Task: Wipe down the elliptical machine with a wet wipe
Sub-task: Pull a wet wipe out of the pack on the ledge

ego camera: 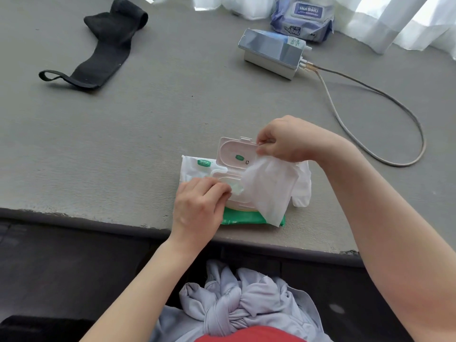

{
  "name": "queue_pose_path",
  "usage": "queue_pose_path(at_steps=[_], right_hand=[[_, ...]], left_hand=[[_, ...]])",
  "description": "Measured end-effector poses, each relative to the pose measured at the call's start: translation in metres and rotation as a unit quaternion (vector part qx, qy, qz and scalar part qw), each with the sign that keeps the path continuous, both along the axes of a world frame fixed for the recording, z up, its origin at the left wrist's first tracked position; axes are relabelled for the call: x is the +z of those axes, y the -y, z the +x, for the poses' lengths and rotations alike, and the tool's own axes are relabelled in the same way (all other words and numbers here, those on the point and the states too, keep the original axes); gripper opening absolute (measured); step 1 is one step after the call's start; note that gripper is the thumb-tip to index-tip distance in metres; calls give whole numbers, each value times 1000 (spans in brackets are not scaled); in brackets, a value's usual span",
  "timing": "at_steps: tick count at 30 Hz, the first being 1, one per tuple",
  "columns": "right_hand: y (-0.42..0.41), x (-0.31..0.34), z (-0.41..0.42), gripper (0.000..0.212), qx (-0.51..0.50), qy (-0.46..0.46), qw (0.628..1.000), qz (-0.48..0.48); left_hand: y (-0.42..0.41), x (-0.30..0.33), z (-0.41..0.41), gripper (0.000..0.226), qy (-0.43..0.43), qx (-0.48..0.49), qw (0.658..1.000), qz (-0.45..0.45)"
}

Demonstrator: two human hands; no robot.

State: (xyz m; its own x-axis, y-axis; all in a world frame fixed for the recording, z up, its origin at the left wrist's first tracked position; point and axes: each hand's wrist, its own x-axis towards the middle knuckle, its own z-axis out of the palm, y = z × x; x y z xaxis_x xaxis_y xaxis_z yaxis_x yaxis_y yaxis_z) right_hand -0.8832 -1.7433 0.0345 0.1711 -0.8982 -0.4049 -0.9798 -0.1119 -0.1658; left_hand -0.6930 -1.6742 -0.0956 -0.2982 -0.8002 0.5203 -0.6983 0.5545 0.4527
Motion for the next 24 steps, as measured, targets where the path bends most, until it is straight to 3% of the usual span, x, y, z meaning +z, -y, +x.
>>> queue_pose_path(at_steps=[5, 7, 10, 13, 16, 24], right_hand=[[1, -1, 4, 20, 12, 7, 1000, -1], [2, -3, 4, 19, 11, 6, 1000, -2], [3, -5, 0, 18, 3, 3, 1000, -2], [3, -4, -2, 20, 1, 4, 1000, 3], [3, -1, -2, 21, 16, -7, 1000, 20], [8, 5, -8, 20, 33, -21, 999, 28]], left_hand=[[8, 21, -16, 12, -48, 62, 995, 65], [8, 20, -18, 13, -28, 55, 997, 48], [-3, 4, -10, 16, 12, -28, 1000, -5], [-16, -8, -5, 40, 146, -56, 988, -13], [-21, -7, -13, 59, 215, -38, 975, 34], [-3, 0, -12, 63, 193, -73, 978, 11]])
